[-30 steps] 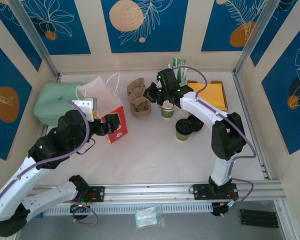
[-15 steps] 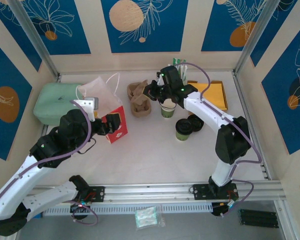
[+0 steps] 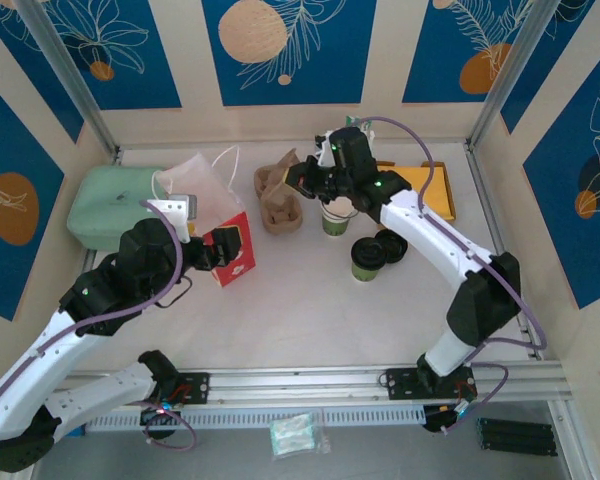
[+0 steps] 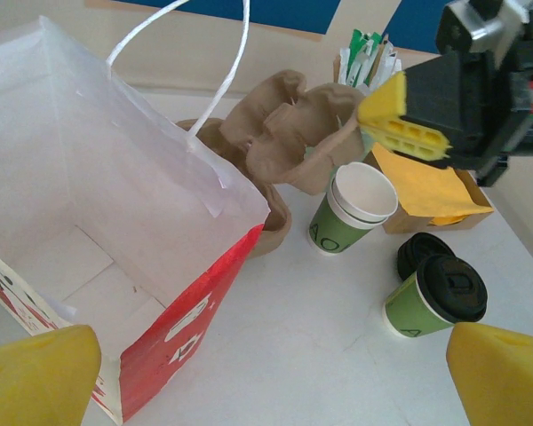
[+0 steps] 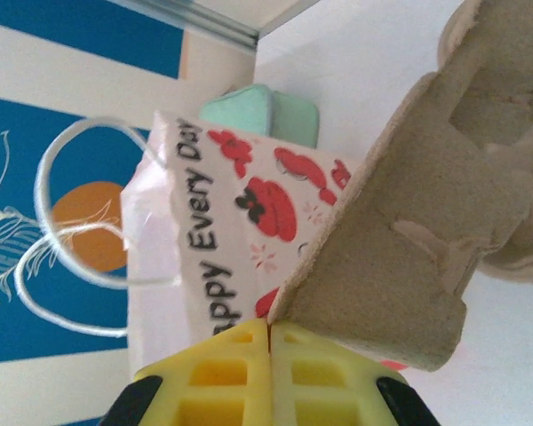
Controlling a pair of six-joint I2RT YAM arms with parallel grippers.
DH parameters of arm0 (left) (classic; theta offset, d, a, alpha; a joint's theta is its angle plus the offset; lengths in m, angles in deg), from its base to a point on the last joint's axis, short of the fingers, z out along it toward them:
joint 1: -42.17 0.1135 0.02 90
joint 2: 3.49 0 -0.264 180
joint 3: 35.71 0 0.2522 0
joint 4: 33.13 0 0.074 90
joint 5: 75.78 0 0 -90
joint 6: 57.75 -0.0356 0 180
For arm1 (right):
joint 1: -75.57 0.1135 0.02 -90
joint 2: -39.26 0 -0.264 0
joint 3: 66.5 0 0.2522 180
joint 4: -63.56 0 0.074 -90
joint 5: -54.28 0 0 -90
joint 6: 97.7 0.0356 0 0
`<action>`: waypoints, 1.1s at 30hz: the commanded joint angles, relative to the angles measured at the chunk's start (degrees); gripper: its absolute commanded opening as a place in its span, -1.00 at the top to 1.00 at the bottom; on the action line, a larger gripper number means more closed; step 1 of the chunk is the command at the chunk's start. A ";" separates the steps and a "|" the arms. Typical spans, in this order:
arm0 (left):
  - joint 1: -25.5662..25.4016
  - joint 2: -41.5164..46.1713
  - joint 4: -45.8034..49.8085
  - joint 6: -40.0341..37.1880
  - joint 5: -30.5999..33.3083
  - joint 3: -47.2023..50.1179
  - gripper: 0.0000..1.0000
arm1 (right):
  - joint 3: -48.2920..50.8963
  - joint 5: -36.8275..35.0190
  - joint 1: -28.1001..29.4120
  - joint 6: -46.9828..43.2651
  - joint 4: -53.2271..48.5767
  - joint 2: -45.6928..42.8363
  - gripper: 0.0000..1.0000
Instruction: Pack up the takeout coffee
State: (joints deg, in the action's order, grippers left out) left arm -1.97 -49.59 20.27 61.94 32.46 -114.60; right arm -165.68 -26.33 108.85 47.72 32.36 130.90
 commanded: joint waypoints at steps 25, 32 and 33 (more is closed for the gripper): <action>0.11 -2.74 -2.81 1.29 -2.44 -2.11 -0.99 | 35.77 -0.50 12.15 6.43 5.36 -27.57 1.00; 0.06 -2.50 -3.21 2.14 -2.95 -1.83 -0.99 | 42.06 0.98 12.68 6.24 8.16 -27.55 1.00; 0.05 -2.57 -3.33 2.33 -3.12 -1.76 -0.99 | 42.79 0.75 12.55 5.95 7.70 -27.57 1.00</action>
State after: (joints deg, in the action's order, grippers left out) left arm -1.97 -52.56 18.76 63.43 30.51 -114.69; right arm -124.35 -26.88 121.11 53.84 38.51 103.29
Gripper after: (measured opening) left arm 0.994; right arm 0.051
